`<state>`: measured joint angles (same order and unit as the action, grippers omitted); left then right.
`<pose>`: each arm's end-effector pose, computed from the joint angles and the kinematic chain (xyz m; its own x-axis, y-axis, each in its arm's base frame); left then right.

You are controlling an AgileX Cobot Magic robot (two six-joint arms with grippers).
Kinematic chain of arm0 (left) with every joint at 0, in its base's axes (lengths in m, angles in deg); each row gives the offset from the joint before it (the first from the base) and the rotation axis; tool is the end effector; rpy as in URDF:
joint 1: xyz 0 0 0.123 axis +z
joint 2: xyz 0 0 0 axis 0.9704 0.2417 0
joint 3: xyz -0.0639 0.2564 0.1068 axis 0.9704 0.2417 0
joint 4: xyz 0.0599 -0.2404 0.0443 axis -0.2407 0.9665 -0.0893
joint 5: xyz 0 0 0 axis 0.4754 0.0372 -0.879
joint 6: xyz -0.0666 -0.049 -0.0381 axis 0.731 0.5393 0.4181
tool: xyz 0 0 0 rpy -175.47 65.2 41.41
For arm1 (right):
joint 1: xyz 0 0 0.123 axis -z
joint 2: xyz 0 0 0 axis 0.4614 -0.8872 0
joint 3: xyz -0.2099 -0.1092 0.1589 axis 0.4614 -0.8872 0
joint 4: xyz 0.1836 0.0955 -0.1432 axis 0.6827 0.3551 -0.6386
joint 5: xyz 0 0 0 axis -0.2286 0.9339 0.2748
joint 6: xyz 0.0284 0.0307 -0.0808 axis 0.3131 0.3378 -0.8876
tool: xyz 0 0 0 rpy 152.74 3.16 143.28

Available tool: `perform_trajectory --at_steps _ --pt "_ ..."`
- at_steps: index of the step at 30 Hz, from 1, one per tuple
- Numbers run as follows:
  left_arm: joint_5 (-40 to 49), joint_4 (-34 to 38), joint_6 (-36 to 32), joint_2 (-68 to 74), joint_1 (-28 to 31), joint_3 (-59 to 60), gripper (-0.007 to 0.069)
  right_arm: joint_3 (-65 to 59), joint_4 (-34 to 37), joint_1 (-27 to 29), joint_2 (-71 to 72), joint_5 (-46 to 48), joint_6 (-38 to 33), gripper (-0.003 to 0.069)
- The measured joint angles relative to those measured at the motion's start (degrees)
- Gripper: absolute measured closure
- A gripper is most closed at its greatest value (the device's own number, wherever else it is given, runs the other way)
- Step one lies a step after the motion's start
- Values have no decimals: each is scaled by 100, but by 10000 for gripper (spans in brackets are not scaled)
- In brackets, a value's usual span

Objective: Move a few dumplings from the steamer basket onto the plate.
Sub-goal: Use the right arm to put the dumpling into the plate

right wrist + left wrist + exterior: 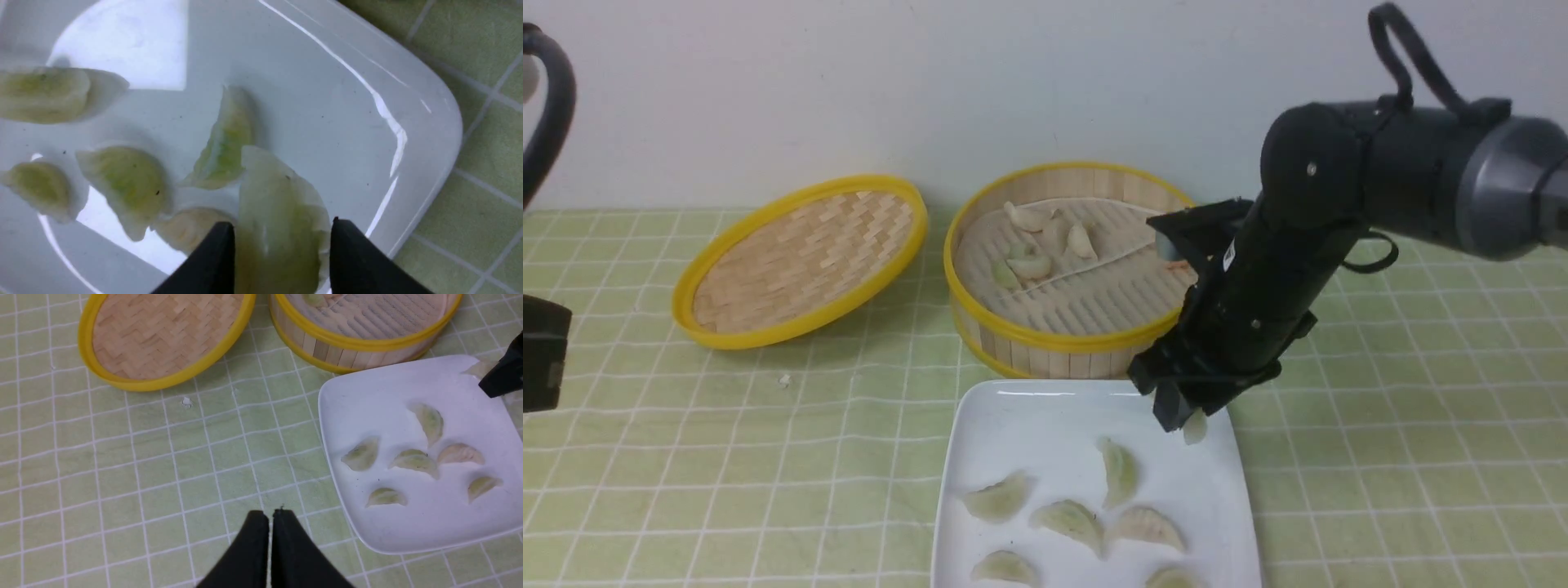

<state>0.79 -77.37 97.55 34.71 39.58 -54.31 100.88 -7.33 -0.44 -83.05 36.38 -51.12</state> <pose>0.1115 -0.0535 0.4211 -0.7055 0.1174 -0.6989 0.2119 0.9760 -0.0500 0.3271 0.1947 0.2157 -0.8925 -0.4376 -0.1095 -0.4511 0.8674 0.2100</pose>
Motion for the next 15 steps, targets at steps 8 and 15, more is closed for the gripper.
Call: perform_trajectory --at_steps 8,15 --pt "0 0 0 0 0 0 630 -26 172 0 -315 -382 93 267" --pt "13 0 0 0 0 0 630 257 -133 0 186 270 168 200"
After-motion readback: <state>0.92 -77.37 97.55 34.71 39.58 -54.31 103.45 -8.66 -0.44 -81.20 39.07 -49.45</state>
